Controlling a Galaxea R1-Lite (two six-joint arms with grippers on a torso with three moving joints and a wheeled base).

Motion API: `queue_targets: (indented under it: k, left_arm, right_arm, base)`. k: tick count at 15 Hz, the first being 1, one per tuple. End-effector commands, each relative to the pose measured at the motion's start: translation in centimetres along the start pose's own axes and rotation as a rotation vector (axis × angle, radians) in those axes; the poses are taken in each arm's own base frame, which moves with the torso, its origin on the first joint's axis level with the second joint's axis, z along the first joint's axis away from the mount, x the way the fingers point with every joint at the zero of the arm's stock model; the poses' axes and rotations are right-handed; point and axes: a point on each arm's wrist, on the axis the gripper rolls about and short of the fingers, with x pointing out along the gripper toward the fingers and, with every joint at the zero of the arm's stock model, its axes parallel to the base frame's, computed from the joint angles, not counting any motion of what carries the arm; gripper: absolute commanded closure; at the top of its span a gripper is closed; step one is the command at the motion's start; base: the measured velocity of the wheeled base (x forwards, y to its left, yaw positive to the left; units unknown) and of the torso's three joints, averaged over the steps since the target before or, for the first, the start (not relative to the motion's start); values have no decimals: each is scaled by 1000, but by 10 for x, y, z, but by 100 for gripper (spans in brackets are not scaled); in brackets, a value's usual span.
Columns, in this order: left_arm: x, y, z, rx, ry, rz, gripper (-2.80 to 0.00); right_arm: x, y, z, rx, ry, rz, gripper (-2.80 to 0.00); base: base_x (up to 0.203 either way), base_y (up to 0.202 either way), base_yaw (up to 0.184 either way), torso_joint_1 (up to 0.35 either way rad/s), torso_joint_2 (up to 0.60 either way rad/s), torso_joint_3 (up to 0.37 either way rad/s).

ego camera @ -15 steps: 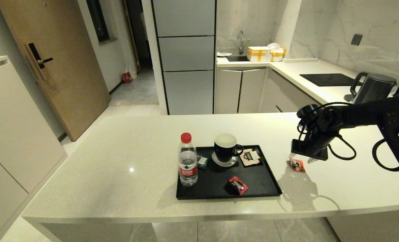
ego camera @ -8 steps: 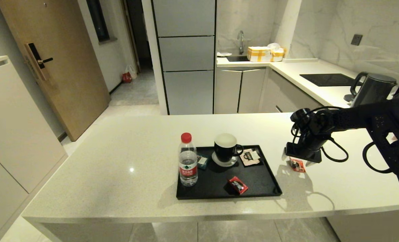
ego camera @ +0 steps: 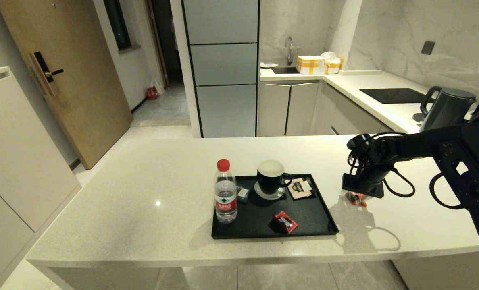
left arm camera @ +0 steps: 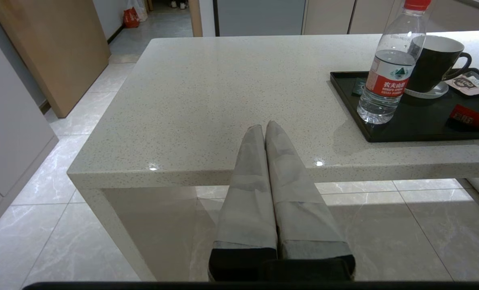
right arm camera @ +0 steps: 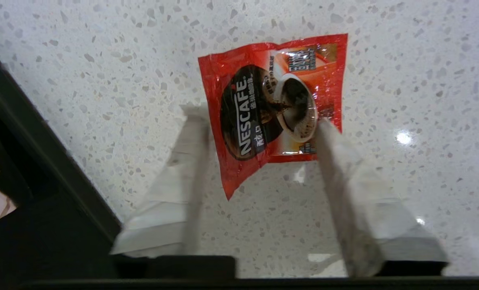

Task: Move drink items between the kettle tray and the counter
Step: Return the tea bag to its original position

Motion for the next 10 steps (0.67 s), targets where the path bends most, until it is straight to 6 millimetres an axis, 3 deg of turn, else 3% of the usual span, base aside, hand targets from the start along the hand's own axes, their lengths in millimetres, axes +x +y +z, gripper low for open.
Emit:
queue_targets:
  k: [1,7,10]
  left_arm:
    - [1,0,-4,0,15,0,0]
    - [1,0,-4,0,17,0,0]
    - [1,0,-4,0,15,0,0]
  right_arm:
    - [-6,-1,0,2,-4,1,0]
    - [-74,0,-7,-12,-67,48,0]
    - [-116,26,-36,-100,-84,100,0]
  base:
    - [0,0,0,0,0,0]
    - [0,0,0,0,0,0]
    - [0,0,0,0,0,0]
